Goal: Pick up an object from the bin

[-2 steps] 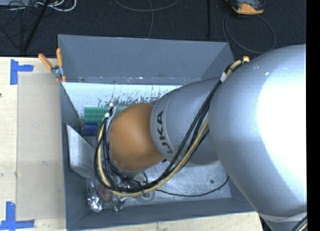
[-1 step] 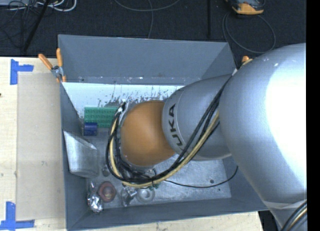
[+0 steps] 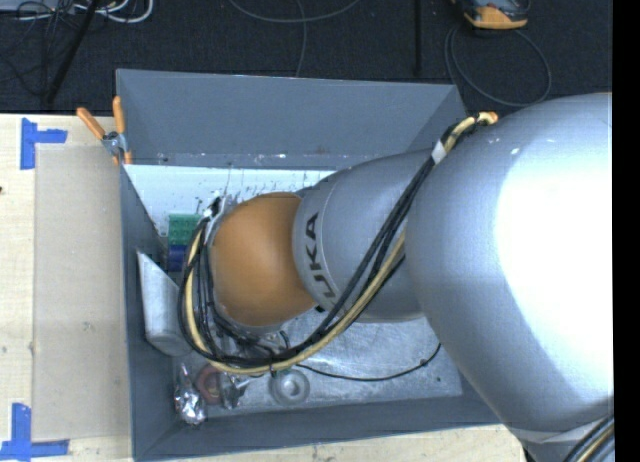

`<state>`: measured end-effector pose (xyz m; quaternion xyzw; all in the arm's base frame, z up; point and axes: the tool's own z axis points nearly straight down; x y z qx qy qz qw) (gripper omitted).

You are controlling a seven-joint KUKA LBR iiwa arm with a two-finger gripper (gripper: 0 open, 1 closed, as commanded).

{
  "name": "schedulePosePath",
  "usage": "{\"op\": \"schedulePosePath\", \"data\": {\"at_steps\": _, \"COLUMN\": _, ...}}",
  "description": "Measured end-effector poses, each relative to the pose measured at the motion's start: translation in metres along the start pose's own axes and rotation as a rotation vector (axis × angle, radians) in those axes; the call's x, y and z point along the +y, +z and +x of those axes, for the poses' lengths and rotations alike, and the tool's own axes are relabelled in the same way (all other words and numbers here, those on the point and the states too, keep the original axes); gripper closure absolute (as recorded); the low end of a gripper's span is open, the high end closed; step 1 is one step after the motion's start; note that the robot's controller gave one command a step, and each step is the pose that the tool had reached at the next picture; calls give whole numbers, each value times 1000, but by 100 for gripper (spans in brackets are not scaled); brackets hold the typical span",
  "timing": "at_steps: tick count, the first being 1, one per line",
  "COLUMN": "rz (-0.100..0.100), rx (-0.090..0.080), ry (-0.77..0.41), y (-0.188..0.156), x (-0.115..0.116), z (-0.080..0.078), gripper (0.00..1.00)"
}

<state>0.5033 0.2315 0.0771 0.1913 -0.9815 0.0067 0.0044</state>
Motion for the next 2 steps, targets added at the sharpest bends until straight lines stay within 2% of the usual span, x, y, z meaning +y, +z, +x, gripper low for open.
{"op": "schedulePosePath", "data": {"at_steps": 1, "rz": -6, "rx": -3, "ry": 0, "y": -1, "x": 2, "z": -1, "gripper": 100}}
{"op": "schedulePosePath", "data": {"at_steps": 2, "rz": -9, "rx": -21, "ry": -174, "y": -167, "x": -38, "z": 6, "gripper": 100}}
